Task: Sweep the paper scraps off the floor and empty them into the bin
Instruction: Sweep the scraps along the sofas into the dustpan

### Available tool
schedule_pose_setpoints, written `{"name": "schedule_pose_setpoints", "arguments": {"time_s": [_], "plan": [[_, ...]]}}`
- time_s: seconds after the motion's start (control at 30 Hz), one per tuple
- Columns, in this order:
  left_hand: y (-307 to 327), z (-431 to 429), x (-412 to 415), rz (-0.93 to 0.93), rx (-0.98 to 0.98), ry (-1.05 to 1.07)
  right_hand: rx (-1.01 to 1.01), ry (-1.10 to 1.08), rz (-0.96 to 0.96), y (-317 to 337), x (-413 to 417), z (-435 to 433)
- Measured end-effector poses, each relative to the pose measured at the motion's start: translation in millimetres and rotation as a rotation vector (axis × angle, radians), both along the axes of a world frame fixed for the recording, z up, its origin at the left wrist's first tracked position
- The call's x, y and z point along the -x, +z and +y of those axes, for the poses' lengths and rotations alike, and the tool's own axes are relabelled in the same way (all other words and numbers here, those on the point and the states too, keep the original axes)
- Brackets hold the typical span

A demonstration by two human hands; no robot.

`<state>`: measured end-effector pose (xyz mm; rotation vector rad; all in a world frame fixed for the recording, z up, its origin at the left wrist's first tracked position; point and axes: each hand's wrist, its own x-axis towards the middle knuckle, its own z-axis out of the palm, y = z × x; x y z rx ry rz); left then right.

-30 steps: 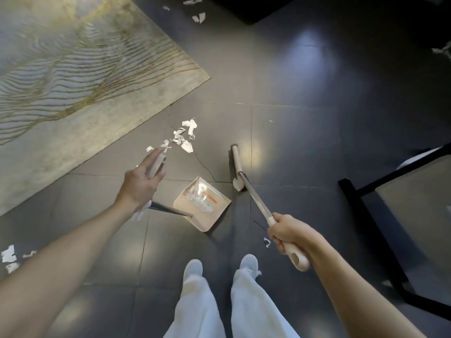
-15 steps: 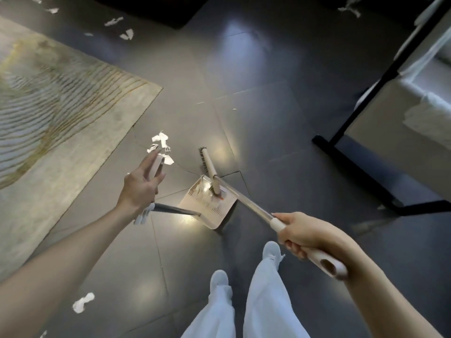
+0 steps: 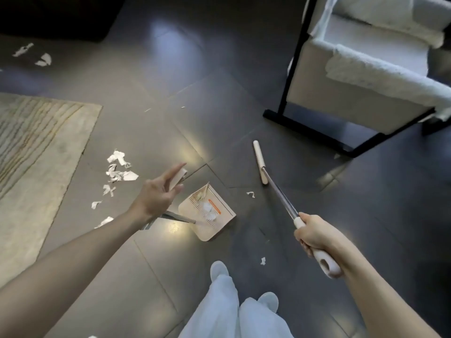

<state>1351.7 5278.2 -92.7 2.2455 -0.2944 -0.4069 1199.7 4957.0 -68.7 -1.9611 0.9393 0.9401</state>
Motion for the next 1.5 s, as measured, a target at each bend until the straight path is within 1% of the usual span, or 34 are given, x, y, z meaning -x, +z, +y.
{"name": "schedule_pose_setpoints", "arguments": {"time_s": [0.1, 0.2, 0.27, 0.33, 0.4, 0.53, 0.6, 0.73, 0.83, 0.93, 1.0, 1.1, 1.2, 1.33, 1.43, 1.5], "plan": [[-1, -16, -4, 0.02, -0.023, 0.007, 0.036, 0.037, 0.07, -15, 13, 3], [1, -39, -5, 0.041, 0.002, -0.023, -0.049, 0.02, 0.1, -25, 31, 23], [2, -55, -6, 0.023, 0.01, -0.049, -0.115, 0.016, 0.129, -24, 42, 37], [5, -69, -6, 0.0, -0.013, -0.062, -0.275, -0.13, 0.141, -19, 51, 41], [6, -80, -4, 0.001, -0.026, -0.08, -0.377, -0.247, 0.142, -10, 58, 30], [12, -92, -4, 0.002, -0.027, -0.071, -0.397, -0.293, 0.086, 17, 72, -1], [17, -97, 0, -0.001, -0.03, -0.072, -0.374, -0.274, 0.051, 26, 80, -11], [23, -113, 32, -0.006, -0.032, -0.064, -0.26, -0.155, 0.005, 33, 94, -35], [26, -120, 64, -0.026, -0.016, -0.018, -0.245, -0.224, -0.028, 29, 108, -66], [30, -133, 93, -0.03, 0.066, 0.083, -0.199, -0.266, -0.071, 26, 124, -98], [33, -149, 108, -0.024, 0.093, 0.14, -0.133, -0.231, -0.096, 25, 132, -117], [31, -179, 122, -0.031, 0.095, 0.165, -0.013, -0.134, -0.127, 26, 134, -150], [30, -217, 126, -0.041, 0.095, 0.134, 0.067, -0.153, -0.113, 33, 132, -181], [30, -270, 121, -0.079, 0.107, 0.062, 0.105, -0.192, -0.1, 35, 133, -222], [28, -299, 109, -0.08, 0.099, 0.013, 0.141, -0.151, -0.043, 29, 130, -252], [25, -305, 103, -0.068, 0.127, -0.009, 0.143, -0.106, -0.016, 18, 126, -264]]}}
